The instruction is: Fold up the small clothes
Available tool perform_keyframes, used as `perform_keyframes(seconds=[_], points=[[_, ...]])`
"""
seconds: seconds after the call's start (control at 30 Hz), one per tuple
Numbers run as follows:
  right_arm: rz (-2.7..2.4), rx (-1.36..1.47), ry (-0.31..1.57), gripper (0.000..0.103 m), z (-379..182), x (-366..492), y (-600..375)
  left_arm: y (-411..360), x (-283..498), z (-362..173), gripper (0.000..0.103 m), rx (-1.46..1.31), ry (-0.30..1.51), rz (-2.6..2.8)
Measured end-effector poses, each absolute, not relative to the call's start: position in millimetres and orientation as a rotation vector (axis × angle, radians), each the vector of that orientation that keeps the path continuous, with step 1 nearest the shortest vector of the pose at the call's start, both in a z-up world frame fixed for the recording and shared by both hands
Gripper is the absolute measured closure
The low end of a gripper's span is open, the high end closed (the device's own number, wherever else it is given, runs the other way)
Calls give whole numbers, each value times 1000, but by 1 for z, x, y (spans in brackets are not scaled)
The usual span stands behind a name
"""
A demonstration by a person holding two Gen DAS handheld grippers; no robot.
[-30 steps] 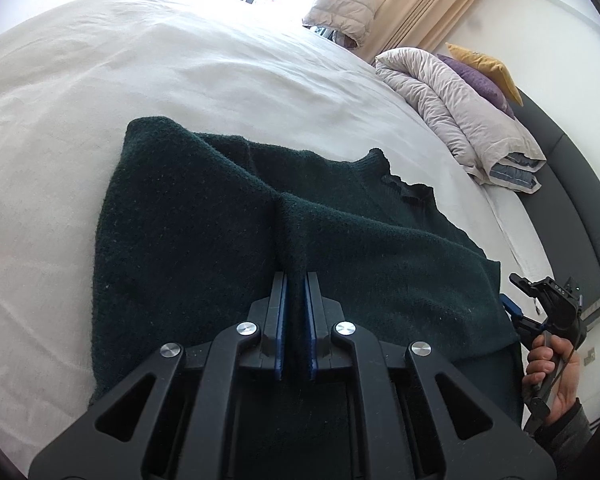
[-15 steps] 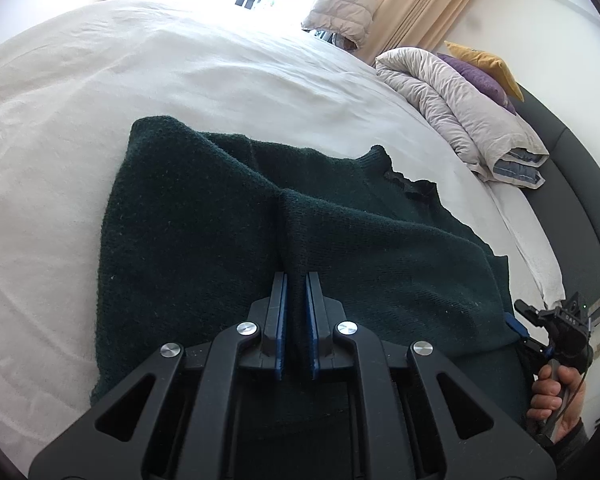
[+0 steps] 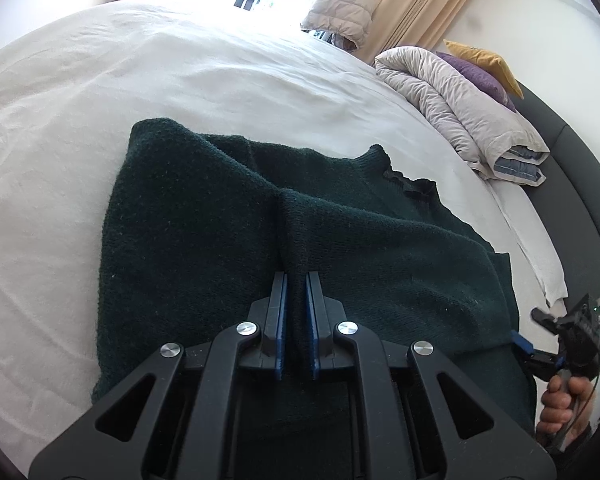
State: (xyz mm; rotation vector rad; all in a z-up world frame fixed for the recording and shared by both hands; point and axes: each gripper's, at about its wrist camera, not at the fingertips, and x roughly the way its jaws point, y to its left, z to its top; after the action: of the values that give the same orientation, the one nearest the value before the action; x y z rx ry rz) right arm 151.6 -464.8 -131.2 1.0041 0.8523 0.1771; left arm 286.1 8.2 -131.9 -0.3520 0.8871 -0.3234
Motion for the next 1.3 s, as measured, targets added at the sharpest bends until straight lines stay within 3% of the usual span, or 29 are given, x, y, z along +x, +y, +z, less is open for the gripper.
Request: perform_keyframes(seconds=[0.07, 0.27, 0.43, 0.53, 0.7, 0.77, 0.93, 1.0, 1.07, 1.1, 1.13, 1.17, 1.2, 1.3], points=[[175, 920, 796, 50, -136, 133, -457, 11, 282, -130, 92, -343, 888, -332], [160, 930, 778, 48, -131, 61, -466, 31, 244, -115, 92, -304, 892, -308], [221, 938, 640, 38, -90, 20, -453, 75, 182, -98, 92, -406, 848, -284], [300, 895, 628, 26, -76, 27, -425, 103, 142, -92, 92, -486, 817, -264], [245, 938, 812, 24, -131, 40, -393, 117, 83, -95, 92, -478, 832, -257], [198, 815, 763, 45, -131, 20, -381, 116, 61, -97, 92, -454, 839, -274], [264, 657, 828, 26, -110, -24, -355, 103, 12, -93, 92, -321, 811, -326], [255, 612, 818, 25, -98, -43, -354, 93, -10, -85, 92, -224, 763, -348], [233, 550, 765, 24, -82, -63, -352, 79, -27, -75, 86, -116, 713, -361], [215, 508, 738, 22, -74, -71, -348, 72, -38, -70, 73, -55, 683, -373], [196, 462, 712, 19, -67, -78, -345, 64, -47, -66, 40, 10, 655, -377], [174, 414, 690, 18, -62, -83, -338, 56, -56, -63, 25, 76, 620, -381], [153, 362, 669, 17, -56, -87, -332, 49, -69, -60, 17, 142, 571, -394], [98, 210, 606, 14, -39, -93, -316, 30, -97, -58, 17, 319, 491, -442]])
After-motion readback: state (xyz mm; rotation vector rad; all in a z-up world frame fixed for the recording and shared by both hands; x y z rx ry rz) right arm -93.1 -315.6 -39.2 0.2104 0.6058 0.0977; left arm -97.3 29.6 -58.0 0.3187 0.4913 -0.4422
